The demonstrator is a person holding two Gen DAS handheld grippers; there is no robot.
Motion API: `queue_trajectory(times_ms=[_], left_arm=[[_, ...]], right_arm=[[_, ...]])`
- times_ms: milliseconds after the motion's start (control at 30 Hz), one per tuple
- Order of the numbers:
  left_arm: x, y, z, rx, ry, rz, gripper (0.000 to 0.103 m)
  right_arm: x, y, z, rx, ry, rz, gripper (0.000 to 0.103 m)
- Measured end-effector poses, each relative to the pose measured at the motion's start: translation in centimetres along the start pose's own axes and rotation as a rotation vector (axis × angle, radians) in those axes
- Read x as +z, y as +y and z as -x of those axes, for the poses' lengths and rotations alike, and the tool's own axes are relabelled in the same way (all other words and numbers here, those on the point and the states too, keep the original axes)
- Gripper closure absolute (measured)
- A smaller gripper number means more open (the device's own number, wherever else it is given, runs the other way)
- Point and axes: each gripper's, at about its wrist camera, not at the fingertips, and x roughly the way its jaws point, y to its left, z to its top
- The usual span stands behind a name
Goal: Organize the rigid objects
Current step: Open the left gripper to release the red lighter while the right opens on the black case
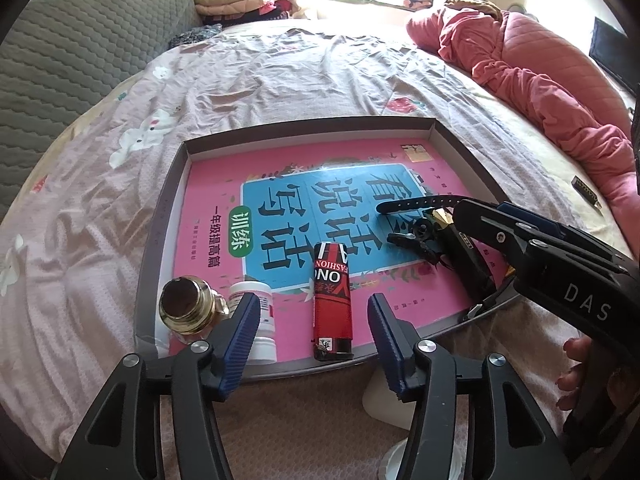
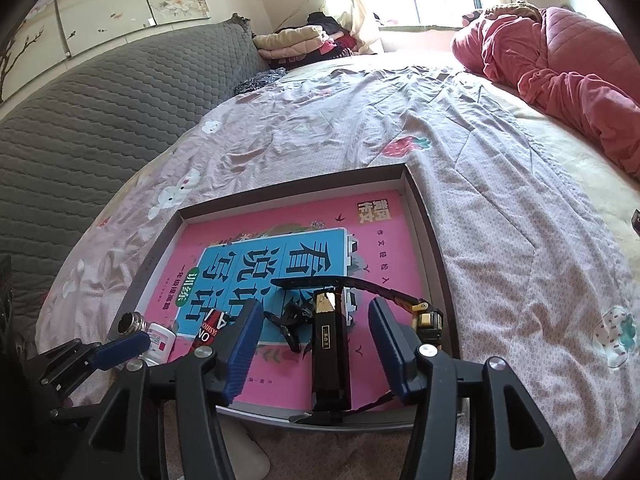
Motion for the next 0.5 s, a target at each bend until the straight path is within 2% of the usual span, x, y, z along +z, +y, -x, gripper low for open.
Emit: queue_trajectory(times_ms=[167,300,500], left_arm=[[0.1,0.4,0.4,0.005,-0.01,0.008,0.044],[0.2,0.8,0.7,0.018,-0.017,0.011,0.038],[0.1,1.0,1.4,0.025,-0.027,0.006,0.036]], right_arm=[[0.0,0.0,0.2,0.005,-0.007,0.005,0.047],[0.1,0.3,0.5,0.008,-0.021,0.026,0.04],[0.2,0.7,0.9,0.014,-0.036,0.044,0.038]])
